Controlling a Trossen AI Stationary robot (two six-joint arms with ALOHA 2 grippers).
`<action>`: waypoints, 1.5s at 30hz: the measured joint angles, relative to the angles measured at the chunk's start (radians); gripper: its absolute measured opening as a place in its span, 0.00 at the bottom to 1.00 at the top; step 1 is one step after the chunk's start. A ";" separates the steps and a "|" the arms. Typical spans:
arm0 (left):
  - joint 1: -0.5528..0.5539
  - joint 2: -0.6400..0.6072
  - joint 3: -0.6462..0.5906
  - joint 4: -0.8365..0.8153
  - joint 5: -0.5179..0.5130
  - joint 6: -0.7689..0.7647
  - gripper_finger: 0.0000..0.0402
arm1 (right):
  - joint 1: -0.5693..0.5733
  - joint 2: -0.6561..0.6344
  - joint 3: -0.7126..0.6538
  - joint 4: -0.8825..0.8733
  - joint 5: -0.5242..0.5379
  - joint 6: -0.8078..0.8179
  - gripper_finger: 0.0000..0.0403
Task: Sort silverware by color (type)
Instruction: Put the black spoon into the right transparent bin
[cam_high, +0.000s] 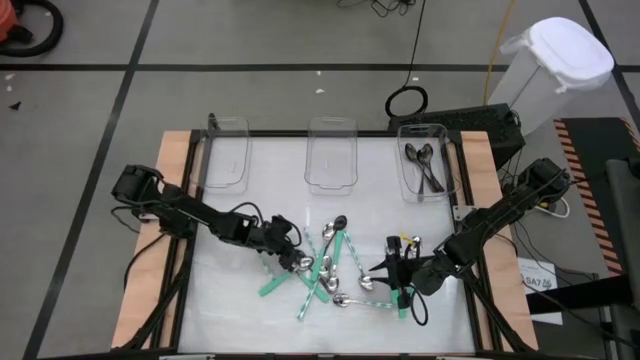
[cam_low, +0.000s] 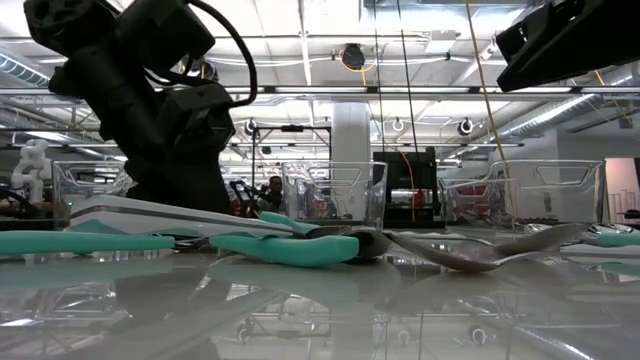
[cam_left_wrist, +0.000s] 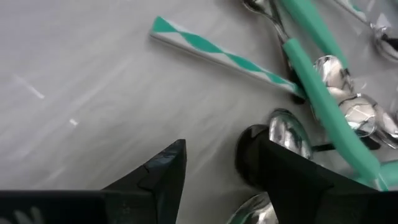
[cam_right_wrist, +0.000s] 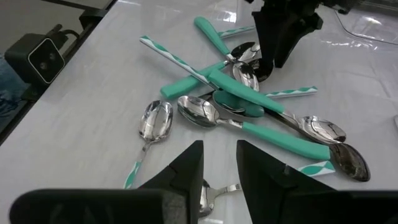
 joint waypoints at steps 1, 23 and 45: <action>0.000 0.011 0.001 0.013 -0.003 0.000 0.50 | 0.000 0.000 0.000 0.000 0.000 0.000 0.23; 0.001 0.036 -0.001 0.080 0.098 0.110 0.40 | 0.000 0.000 0.000 0.000 0.000 -0.004 0.23; -0.014 0.030 -0.001 0.107 0.033 0.149 0.02 | 0.000 0.000 0.000 -0.001 0.000 -0.018 0.23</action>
